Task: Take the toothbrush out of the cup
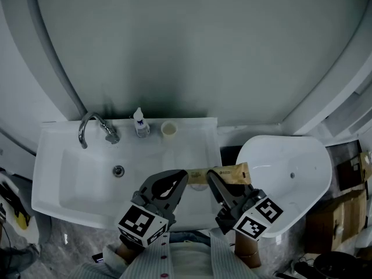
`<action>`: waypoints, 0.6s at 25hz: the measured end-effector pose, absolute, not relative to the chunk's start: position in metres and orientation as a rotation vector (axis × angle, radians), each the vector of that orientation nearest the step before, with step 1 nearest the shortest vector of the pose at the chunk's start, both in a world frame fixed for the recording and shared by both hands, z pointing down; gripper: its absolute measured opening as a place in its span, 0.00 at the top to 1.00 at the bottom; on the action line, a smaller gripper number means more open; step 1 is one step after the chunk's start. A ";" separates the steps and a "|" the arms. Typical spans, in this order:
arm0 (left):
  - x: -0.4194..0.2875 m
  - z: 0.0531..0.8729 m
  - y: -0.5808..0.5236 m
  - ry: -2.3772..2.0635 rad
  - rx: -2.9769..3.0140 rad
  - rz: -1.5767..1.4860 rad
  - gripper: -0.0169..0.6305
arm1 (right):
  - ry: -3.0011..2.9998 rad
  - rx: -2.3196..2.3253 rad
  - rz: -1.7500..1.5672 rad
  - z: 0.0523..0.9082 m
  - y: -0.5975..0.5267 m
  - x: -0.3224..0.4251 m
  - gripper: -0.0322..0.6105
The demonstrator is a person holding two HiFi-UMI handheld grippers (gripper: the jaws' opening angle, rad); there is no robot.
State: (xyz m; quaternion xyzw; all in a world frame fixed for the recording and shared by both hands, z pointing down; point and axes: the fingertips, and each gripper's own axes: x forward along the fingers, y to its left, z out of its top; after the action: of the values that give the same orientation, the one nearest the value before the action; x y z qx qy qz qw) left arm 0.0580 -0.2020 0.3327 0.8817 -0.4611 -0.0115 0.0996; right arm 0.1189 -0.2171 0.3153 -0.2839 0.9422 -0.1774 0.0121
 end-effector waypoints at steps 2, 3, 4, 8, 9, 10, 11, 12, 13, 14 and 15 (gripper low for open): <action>0.058 0.332 -0.201 -1.363 2.606 -0.032 0.94 | 2.936 -0.895 -0.558 0.316 -0.217 0.121 0.87; 0.059 0.332 -0.201 -1.363 2.606 -0.031 0.94 | 2.937 -0.903 -0.559 0.317 -0.217 0.122 0.87; 0.059 0.332 -0.201 -1.362 2.606 -0.029 0.94 | 2.940 -0.910 -0.560 0.317 -0.217 0.122 0.87; 0.061 0.330 -0.201 -1.352 2.612 -0.029 0.94 | 2.942 -0.914 -0.571 0.319 -0.219 0.123 0.87; 0.062 0.331 -0.201 -1.344 2.615 -0.030 0.94 | 2.943 -0.913 -0.572 0.319 -0.219 0.124 0.87; 0.063 0.330 -0.200 -1.336 2.618 -0.026 0.94 | 2.945 -0.911 -0.571 0.319 -0.219 0.124 0.87; 0.065 0.330 -0.200 -1.327 2.624 -0.018 0.94 | 2.946 -0.911 -0.571 0.319 -0.219 0.125 0.87; 0.066 0.331 -0.199 -1.318 2.632 -0.006 0.94 | 2.946 -0.910 -0.571 0.318 -0.219 0.126 0.87; 0.067 0.331 -0.198 -1.307 2.642 0.010 0.94 | 2.946 -0.908 -0.571 0.318 -0.219 0.126 0.87; 0.068 0.332 -0.197 -1.295 2.650 0.025 0.94 | 2.946 -0.906 -0.571 0.318 -0.219 0.126 0.87; 0.068 0.332 -0.197 -1.284 2.658 0.039 0.94 | 2.945 -0.906 -0.572 0.319 -0.219 0.126 0.87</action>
State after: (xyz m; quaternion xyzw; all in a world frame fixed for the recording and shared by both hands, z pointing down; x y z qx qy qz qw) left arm 0.0678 -0.1969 0.3324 0.8964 -0.4328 0.0132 0.0946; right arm 0.1264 -0.2189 0.3185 -0.2890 0.9397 -0.1826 0.0037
